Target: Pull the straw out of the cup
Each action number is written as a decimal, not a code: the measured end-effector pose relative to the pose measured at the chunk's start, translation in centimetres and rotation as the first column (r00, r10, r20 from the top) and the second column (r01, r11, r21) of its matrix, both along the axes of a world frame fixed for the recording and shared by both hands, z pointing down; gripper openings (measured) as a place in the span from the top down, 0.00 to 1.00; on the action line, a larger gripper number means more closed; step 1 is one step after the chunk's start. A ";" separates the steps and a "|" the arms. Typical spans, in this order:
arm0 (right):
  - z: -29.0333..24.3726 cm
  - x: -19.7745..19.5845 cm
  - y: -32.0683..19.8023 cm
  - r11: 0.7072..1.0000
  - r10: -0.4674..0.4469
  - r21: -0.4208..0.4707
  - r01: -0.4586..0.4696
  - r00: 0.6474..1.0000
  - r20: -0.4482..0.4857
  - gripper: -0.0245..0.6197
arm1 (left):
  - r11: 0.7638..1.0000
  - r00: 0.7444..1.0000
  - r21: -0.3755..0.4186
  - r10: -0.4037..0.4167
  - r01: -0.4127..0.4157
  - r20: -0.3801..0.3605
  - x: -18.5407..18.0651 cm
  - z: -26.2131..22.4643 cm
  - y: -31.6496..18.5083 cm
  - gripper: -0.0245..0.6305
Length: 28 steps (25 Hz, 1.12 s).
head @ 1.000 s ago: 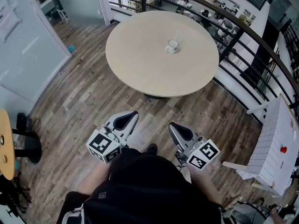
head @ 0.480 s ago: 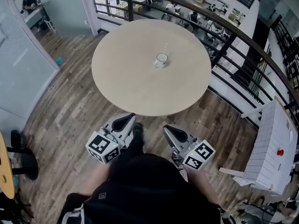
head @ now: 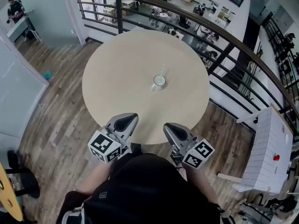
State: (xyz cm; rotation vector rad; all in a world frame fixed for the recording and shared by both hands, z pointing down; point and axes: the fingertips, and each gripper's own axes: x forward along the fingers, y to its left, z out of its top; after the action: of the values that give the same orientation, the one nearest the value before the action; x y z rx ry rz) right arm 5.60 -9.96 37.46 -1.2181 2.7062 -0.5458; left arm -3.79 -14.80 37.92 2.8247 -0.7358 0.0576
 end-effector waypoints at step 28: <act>8.8 5.3 -20.8 0.998 0.032 -0.047 -0.041 0.984 -0.177 0.81 | 0.992 0.992 -0.063 0.116 -0.113 0.043 7.6 7.8 -18.9 0.95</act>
State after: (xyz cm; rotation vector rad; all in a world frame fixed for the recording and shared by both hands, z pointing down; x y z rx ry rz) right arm 10.90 -30.71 46.29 -1.3882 2.8227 -0.5282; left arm 3.80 -33.66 45.70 2.8139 -0.5704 0.1618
